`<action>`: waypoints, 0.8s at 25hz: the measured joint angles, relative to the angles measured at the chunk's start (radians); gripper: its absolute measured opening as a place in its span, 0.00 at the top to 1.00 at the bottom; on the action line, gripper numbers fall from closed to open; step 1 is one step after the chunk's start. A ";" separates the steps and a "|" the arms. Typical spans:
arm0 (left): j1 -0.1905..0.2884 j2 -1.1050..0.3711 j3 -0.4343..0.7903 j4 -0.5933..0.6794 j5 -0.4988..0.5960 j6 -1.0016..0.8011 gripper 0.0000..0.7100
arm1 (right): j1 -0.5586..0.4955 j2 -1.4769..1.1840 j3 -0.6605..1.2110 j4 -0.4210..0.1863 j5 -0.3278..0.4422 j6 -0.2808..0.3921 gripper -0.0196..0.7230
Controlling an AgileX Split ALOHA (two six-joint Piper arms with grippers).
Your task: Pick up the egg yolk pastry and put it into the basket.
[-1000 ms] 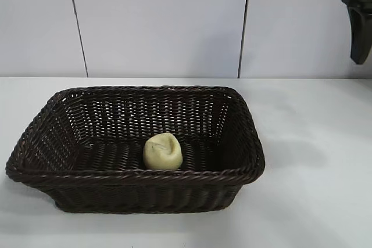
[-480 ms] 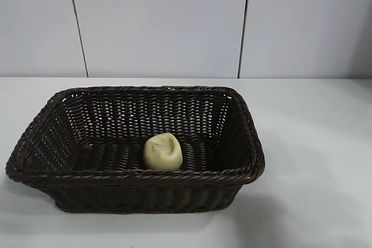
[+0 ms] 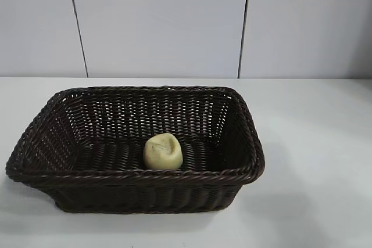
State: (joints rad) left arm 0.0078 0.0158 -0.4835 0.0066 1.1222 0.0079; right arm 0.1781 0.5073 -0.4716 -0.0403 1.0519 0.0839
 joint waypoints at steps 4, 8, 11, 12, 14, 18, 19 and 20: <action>0.000 0.000 0.000 0.000 0.000 0.000 0.02 | -0.020 -0.103 0.000 0.000 0.003 -0.001 0.09; 0.000 0.000 0.000 0.000 0.000 0.000 0.02 | -0.090 -0.223 0.000 0.000 0.003 -0.001 0.09; 0.000 0.000 0.000 0.000 0.000 0.000 0.02 | -0.108 -0.325 0.000 0.000 0.006 -0.001 0.09; 0.000 0.000 0.000 0.000 0.000 0.000 0.02 | -0.108 -0.362 0.000 0.000 0.009 -0.001 0.09; 0.000 0.000 0.000 0.000 0.000 0.000 0.02 | -0.108 -0.431 0.000 0.000 0.014 -0.001 0.09; 0.000 0.000 0.000 0.000 0.000 0.000 0.02 | -0.108 -0.522 0.000 0.000 0.027 -0.001 0.09; 0.000 0.000 0.000 0.000 0.000 0.000 0.02 | -0.108 -0.524 0.000 0.000 0.028 -0.001 0.09; 0.000 0.000 0.000 0.000 0.000 0.000 0.02 | -0.108 -0.524 0.000 0.001 0.028 -0.001 0.09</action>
State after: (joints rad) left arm 0.0078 0.0158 -0.4835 0.0066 1.1222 0.0079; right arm 0.0705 -0.0168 -0.4716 -0.0393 1.0795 0.0827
